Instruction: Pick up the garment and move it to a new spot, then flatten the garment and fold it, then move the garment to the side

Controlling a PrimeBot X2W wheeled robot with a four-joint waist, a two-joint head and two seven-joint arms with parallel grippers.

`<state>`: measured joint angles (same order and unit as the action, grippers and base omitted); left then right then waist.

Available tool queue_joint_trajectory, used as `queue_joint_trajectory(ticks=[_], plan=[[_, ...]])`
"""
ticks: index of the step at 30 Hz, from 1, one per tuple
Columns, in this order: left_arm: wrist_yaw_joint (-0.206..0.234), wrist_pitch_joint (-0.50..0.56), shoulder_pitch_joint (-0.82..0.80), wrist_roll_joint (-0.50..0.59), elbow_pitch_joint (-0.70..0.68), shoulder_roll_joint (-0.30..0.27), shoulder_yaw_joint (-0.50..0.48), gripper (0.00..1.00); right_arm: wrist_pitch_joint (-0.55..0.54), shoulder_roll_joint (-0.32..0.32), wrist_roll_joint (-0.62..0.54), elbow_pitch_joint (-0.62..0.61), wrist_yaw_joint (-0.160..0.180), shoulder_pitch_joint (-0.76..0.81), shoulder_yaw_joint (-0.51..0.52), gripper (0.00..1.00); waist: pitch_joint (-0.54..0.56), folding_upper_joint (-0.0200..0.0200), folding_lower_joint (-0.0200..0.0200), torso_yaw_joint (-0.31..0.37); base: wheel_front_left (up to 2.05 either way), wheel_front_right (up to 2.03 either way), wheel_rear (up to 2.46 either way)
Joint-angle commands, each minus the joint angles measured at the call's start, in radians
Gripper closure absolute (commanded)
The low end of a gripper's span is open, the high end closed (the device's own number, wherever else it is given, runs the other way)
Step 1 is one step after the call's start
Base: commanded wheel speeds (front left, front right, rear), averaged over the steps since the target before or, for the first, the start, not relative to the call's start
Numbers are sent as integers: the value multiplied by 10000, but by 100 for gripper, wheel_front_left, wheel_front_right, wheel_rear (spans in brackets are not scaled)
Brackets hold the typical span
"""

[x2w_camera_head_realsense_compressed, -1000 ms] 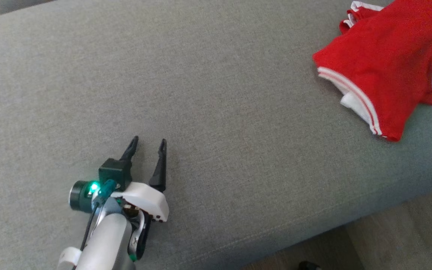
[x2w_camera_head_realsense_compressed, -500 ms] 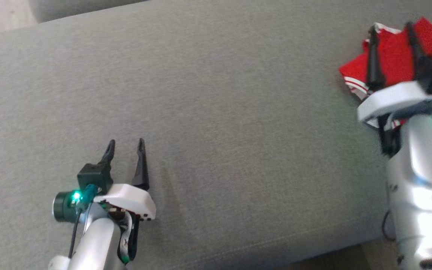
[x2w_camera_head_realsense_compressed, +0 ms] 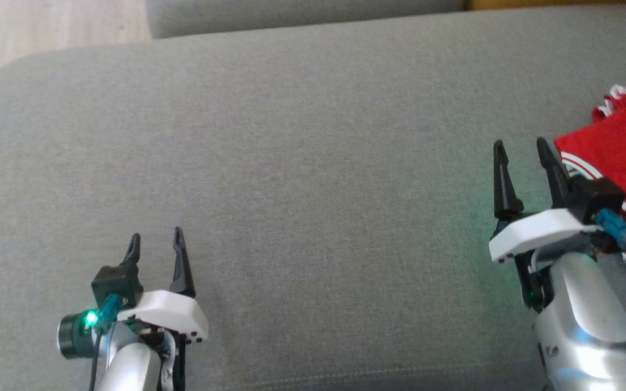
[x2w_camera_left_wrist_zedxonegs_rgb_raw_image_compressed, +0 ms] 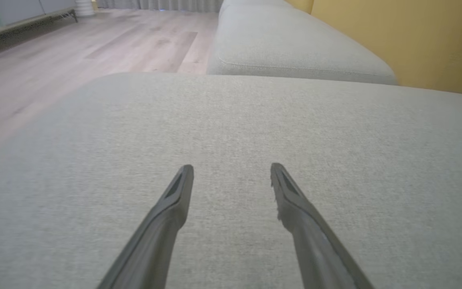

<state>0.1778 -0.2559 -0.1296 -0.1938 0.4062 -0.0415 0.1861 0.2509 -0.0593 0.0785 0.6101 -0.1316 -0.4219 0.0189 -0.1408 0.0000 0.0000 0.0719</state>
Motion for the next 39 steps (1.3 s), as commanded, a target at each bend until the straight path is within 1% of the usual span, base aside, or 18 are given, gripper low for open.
queue_joint_trajectory(ticks=[1, 2, 6, 17, 18, 23, 27, 39], plan=[[108, -59, -198, 192, -356, -87, -420, 0, 108, 89, 133, -347, 9, 9, -254, 0, 300, 0, 0, -284, 0, 0, 0], [130, -59, -147, 320, -356, -87, -461, 0, 108, 89, 177, -353, 9, 91, -275, 0, 352, 0, 0, -323, 0, 0, 0], [60, -59, 48, 271, -506, -87, -673, 0, 108, 90, 343, -309, 9, 364, -332, 0, 573, 0, 0, -417, 0, 0, 0], [-541, -59, 290, -213, -892, -87, -1145, 0, 108, 90, 486, -252, 9, 603, -550, 0, 734, 0, 0, -278, 0, 0, 0], [-574, 1, 585, -252, -561, 2, -749, 100, 0, 15, 461, 23, 0, 679, -291, 100, 736, 0, 0, -278, 0, 0, 0], [-643, 43, 838, -366, 31, 96, -725, 100, -73, 67, 550, 589, 0, 1038, -262, 100, 739, 0, 0, -275, 0, 0, 0], [-702, 150, 804, -696, 16, 92, -798, 100, -199, 68, 894, 528, 0, 1052, -190, 100, 755, 0, 0, -286, 0, 0, 0], [-957, 509, 763, -2146, -182, 73, -1011, 100, -531, 70, 2459, 32, 1, 1321, -114, 100, 821, 0, 0, -332, 0, 0, 0]])
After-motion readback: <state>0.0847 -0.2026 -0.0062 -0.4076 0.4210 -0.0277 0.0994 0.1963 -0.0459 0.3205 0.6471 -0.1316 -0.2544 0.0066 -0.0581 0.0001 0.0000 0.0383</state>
